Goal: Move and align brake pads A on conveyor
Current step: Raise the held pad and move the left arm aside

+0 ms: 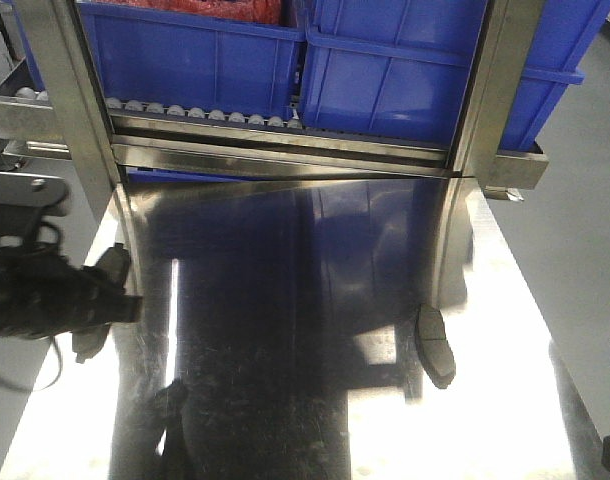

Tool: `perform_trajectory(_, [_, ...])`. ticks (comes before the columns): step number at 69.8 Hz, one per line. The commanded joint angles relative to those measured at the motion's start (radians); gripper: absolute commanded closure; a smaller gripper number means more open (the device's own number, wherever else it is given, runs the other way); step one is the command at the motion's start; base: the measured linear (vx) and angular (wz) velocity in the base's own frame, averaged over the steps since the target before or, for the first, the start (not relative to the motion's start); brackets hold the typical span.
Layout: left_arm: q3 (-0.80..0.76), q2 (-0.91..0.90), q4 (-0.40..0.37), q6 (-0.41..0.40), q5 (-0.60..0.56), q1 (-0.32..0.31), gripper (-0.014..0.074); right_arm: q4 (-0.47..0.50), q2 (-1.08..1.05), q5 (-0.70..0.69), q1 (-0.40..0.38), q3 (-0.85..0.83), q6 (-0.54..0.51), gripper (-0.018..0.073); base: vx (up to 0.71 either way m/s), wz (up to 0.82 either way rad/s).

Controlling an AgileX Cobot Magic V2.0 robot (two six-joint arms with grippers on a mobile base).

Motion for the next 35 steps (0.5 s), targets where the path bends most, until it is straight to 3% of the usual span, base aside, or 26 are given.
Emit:
perform_trajectory(1, [0.036, -0.148, 0.018, -0.001, -0.099, -0.002, 0.0541, -0.009, 0.008, -0.071, -0.001, -0.026, -0.013, 0.0566, 0.00, 0.00])
perform_trajectory(35, [0.343, -0.659, 0.026, -0.001, -0.210, -0.002, 0.0540, -0.009, 0.008, -0.071, -0.001, -0.026, -0.013, 0.0566, 0.00, 0.00])
